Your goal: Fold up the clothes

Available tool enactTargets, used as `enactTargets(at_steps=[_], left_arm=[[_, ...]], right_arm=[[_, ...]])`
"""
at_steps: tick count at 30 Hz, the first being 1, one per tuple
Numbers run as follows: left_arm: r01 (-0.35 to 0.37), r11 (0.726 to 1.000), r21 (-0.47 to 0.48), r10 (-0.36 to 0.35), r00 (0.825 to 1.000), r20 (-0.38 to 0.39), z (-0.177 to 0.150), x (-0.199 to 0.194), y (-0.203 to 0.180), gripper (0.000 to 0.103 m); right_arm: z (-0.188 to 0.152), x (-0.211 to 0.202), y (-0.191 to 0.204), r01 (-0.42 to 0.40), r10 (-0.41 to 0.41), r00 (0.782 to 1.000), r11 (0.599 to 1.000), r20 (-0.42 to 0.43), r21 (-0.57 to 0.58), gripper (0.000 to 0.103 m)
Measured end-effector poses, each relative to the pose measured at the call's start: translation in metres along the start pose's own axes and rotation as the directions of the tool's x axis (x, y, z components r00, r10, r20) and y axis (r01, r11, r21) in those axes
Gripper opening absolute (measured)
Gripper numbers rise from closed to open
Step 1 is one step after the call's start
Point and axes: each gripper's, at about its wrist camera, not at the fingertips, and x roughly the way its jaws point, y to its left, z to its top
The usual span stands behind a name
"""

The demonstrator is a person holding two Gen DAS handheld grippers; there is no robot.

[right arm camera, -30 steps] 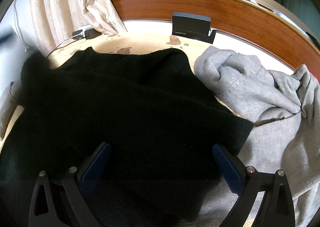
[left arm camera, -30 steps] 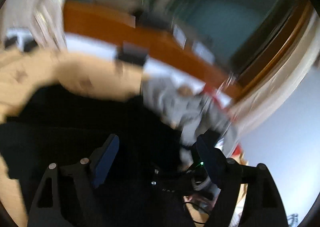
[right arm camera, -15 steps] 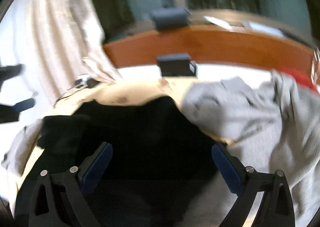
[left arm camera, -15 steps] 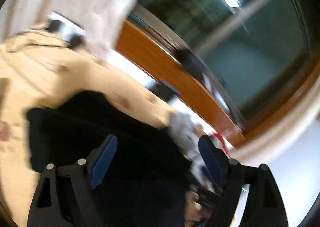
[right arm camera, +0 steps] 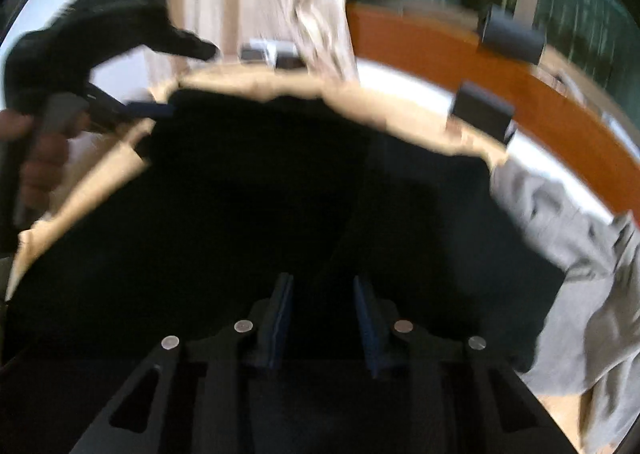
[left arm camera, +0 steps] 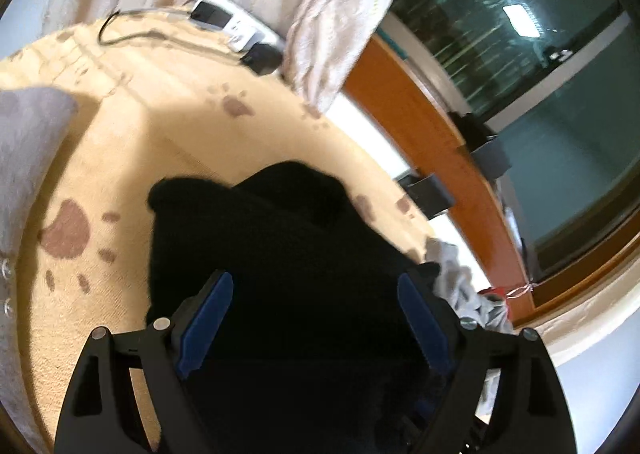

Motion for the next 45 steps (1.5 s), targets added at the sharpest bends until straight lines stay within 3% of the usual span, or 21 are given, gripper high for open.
enactTargets(at_steps=[5,6,7,8,14,17,25,27,28,29,31,35,38,41,45], left_arm=[[0.001,0.999,-0.033,-0.001,1.000,0.002,0.004,0.002,0.010,0.087],[0.002,0.999,-0.038,-0.002,1.000,0.001,0.005,0.001,0.012,0.087],[0.004,0.999,-0.041,-0.004,1.000,0.002,0.005,0.001,0.013,0.087],[0.005,0.999,-0.044,-0.005,1.000,0.004,0.006,0.000,0.014,0.087],[-0.044,0.999,-0.013,0.044,0.998,0.042,0.010,-0.002,0.015,0.087],[-0.090,0.996,0.026,0.088,0.995,0.052,0.011,0.002,0.013,0.088],[-0.129,0.987,0.098,0.126,0.991,0.045,0.008,0.020,0.009,0.088],[-0.149,0.982,0.114,0.144,0.988,0.049,0.008,0.024,0.009,0.088],[-0.159,0.980,0.121,0.153,0.987,0.051,0.007,0.026,0.009,0.088],[-0.159,0.980,0.120,0.154,0.987,0.055,0.008,0.026,0.009,0.088],[-0.156,0.981,0.114,0.150,0.987,0.063,0.008,0.024,0.010,0.088],[-0.148,0.984,0.098,0.142,0.987,0.072,0.012,0.023,0.014,0.088],[-0.145,0.986,0.081,0.138,0.987,0.083,0.013,0.022,0.016,0.088],[-0.150,0.985,0.086,0.141,0.985,0.102,0.013,0.023,0.012,0.088],[-0.123,0.985,0.123,0.108,0.987,0.121,0.010,0.020,0.003,0.088]], right_arm=[[-0.001,0.001,-0.012,0.003,-0.002,1.000,0.998,-0.016,0.063,0.032],[0.000,0.001,-0.013,0.001,0.000,1.000,0.998,-0.017,0.067,0.027],[0.002,-0.003,-0.015,0.003,-0.002,1.000,0.998,-0.013,0.070,0.011],[0.004,-0.006,-0.017,0.004,-0.004,1.000,0.997,-0.008,0.073,0.005],[0.021,-0.056,-0.051,-0.029,0.007,0.993,0.984,0.121,0.176,0.005],[0.025,-0.065,-0.085,-0.024,-0.013,0.990,0.965,0.140,0.260,0.005],[0.000,-0.027,-0.150,0.021,-0.044,0.998,0.898,0.042,0.439,0.006],[-0.002,-0.019,-0.155,0.017,-0.051,0.997,0.890,0.062,0.456,0.011],[-0.003,-0.017,-0.157,0.024,-0.066,0.995,0.885,0.074,0.464,0.024],[-0.002,-0.019,-0.158,0.061,-0.113,0.990,0.880,0.082,0.472,0.044],[0.002,-0.024,-0.161,0.140,-0.215,0.971,0.862,0.101,0.486,0.069],[0.010,-0.040,-0.179,0.241,-0.356,0.927,0.805,0.116,0.542,0.071],[0.008,-0.049,-0.193,0.257,-0.392,0.913,0.768,0.112,0.586,0.071],[-0.001,-0.054,-0.187,0.165,-0.320,0.933,0.790,0.167,0.590,0.071],[-0.013,-0.058,-0.166,0.020,-0.169,0.956,0.853,0.239,0.522,0.071]])
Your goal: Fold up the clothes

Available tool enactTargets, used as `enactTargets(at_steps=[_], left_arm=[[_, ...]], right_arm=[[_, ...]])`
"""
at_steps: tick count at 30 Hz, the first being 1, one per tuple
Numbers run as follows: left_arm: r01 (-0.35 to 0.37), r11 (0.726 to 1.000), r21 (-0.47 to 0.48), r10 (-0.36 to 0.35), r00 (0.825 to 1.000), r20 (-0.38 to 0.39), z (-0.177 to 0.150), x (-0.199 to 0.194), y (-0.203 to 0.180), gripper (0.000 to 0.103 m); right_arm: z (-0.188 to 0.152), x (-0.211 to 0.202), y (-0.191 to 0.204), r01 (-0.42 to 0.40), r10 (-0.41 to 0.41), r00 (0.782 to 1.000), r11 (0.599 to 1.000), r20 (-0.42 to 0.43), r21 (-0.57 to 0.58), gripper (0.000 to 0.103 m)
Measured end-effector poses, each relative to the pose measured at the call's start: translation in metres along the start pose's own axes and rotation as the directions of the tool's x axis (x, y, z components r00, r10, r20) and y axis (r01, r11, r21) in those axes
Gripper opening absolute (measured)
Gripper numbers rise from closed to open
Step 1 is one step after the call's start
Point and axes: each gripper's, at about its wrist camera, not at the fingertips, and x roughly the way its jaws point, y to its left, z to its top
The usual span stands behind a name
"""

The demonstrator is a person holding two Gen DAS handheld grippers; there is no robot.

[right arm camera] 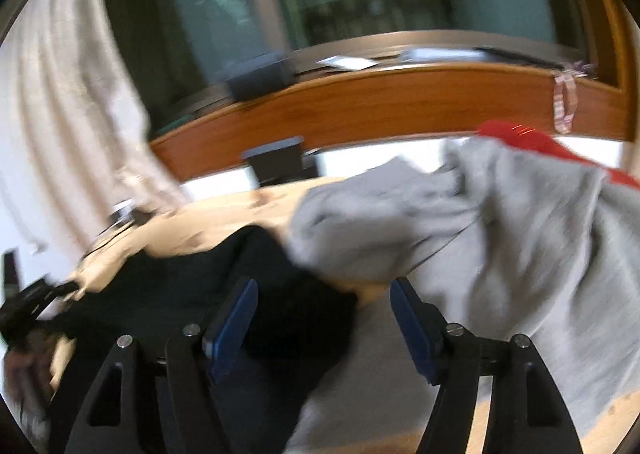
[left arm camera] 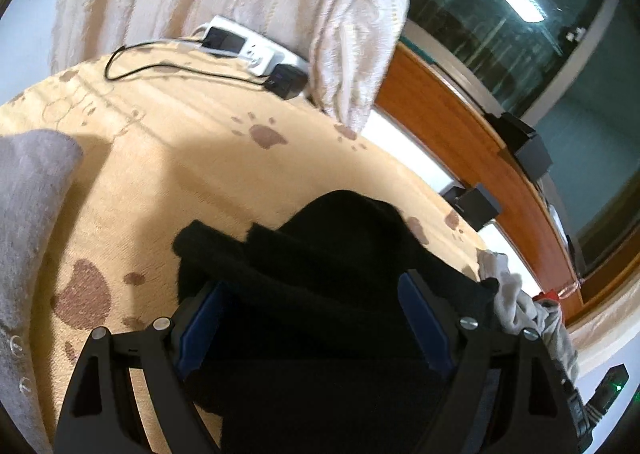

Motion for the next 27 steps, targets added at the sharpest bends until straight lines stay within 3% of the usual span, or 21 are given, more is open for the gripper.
enactTargets(at_steps=[1,3,7,11,14,17,23,26,27], left_arm=[[0.013,1.000,-0.010,-0.013,1.000,-0.007,0.001,-0.002,-0.001,0.088],[0.038,0.999,-0.036,-0.039,0.999,-0.025,0.003,-0.006,-0.002,0.088],[0.054,0.996,-0.068,-0.059,0.996,-0.073,0.009,-0.008,-0.008,0.091],[0.025,0.999,-0.023,-0.028,0.990,-0.141,0.016,0.006,-0.022,0.093],[-0.021,0.999,0.032,0.025,0.988,-0.149,0.024,0.019,-0.031,0.093],[-0.065,0.995,0.079,0.076,0.986,-0.151,0.036,0.038,-0.035,0.094],[-0.076,0.996,0.043,0.081,0.987,-0.136,0.051,0.051,-0.027,0.094],[-0.062,0.998,0.031,0.067,0.986,-0.153,0.049,0.050,-0.020,0.094],[-0.049,0.998,0.029,0.053,0.987,-0.152,0.047,0.045,-0.018,0.094]], right_arm=[[-0.005,-0.001,0.005,-0.041,0.041,0.999,0.999,-0.014,-0.020,0.071],[-0.011,0.005,0.016,-0.040,0.034,0.998,0.993,-0.054,-0.112,0.071],[-0.012,0.013,0.054,0.048,-0.087,0.993,0.918,-0.082,-0.393,0.071],[-0.002,0.037,0.068,0.092,-0.170,0.978,0.872,-0.121,-0.481,0.072],[0.010,0.051,0.066,0.127,-0.193,0.975,0.887,-0.106,-0.445,0.072],[0.025,0.063,0.054,0.156,-0.200,0.975,0.928,-0.099,-0.337,0.072],[0.035,0.089,0.025,0.228,-0.259,0.956,0.950,-0.134,-0.213,0.072],[0.033,0.077,0.012,0.196,-0.216,0.970,0.967,-0.114,-0.161,0.072],[0.033,0.068,0.007,0.155,-0.169,0.981,0.979,-0.100,-0.133,0.072]])
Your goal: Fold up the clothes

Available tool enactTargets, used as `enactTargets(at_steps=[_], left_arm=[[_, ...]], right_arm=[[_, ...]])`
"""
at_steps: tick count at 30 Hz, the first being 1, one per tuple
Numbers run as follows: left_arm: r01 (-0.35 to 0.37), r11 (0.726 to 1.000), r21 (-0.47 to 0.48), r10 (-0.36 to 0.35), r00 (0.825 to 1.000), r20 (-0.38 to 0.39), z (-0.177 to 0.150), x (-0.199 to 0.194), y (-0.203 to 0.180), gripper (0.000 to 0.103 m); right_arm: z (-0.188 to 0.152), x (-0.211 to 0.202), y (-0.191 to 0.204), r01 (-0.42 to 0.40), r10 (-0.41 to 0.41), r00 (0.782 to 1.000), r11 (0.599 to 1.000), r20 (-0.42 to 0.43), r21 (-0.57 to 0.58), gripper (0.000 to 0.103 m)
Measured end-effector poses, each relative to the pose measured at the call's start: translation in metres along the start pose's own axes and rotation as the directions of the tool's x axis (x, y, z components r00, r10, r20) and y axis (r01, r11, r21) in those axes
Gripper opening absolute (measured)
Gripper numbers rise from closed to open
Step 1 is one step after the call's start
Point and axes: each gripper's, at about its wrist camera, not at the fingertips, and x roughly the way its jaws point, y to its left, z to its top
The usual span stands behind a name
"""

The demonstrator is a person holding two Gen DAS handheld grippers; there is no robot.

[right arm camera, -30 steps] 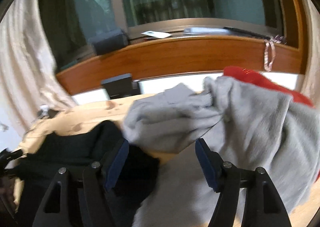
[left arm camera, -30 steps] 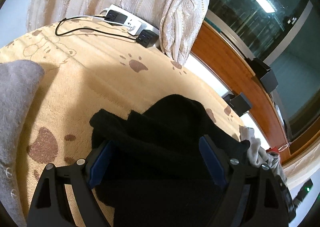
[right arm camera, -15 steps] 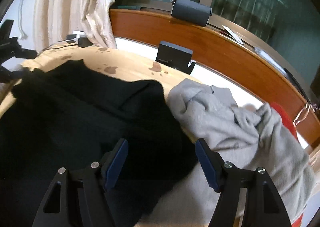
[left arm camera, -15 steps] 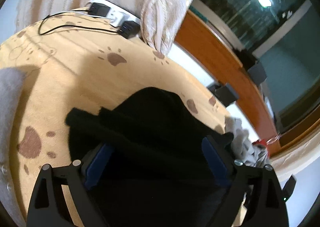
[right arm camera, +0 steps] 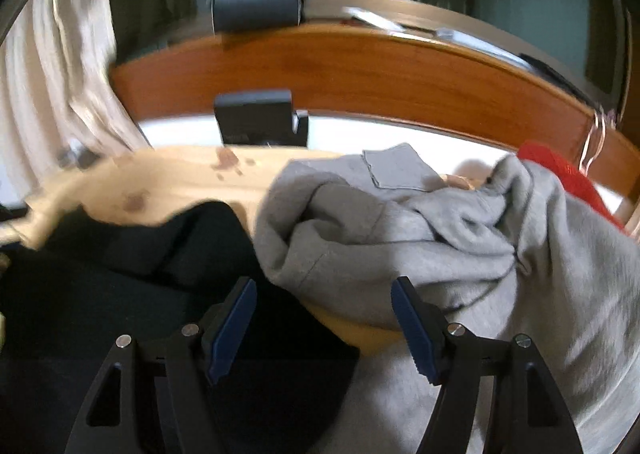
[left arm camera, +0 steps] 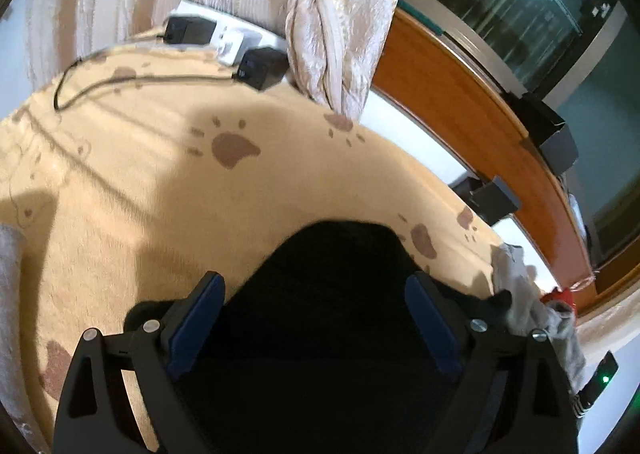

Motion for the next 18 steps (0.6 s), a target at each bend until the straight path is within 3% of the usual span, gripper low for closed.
enactTargets(at_steps=[3,7,8,11,13,18], left_arm=[[0.030,1.000,0.000,-0.030,1.000,0.010,-0.010,-0.013,0.006,0.094],[0.072,0.997,-0.006,-0.072,0.997,0.009,-0.028,-0.026,0.006,0.097],[0.077,0.997,0.000,-0.077,0.997,0.007,-0.032,-0.027,0.004,0.098],[0.081,0.996,0.036,-0.082,0.997,0.004,-0.041,-0.027,0.001,0.102],[0.084,0.995,0.057,-0.085,0.996,0.005,-0.046,-0.026,0.001,0.102],[0.072,0.990,0.121,-0.076,0.997,0.023,-0.052,-0.022,0.000,0.102]], right_arm=[[-0.010,-0.025,-0.023,-0.201,0.198,0.979,0.976,0.041,0.089,0.072],[-0.022,-0.030,-0.044,-0.444,0.457,0.890,0.863,0.003,0.242,0.072],[-0.025,-0.027,-0.044,-0.480,0.500,0.866,0.837,-0.010,0.264,0.071],[-0.029,-0.016,-0.037,-0.509,0.546,0.837,0.806,-0.045,0.302,0.066],[-0.031,-0.006,-0.032,-0.501,0.550,0.831,0.803,-0.078,0.322,0.060],[-0.033,0.004,-0.025,-0.446,0.502,0.858,0.835,-0.113,0.324,0.030]])
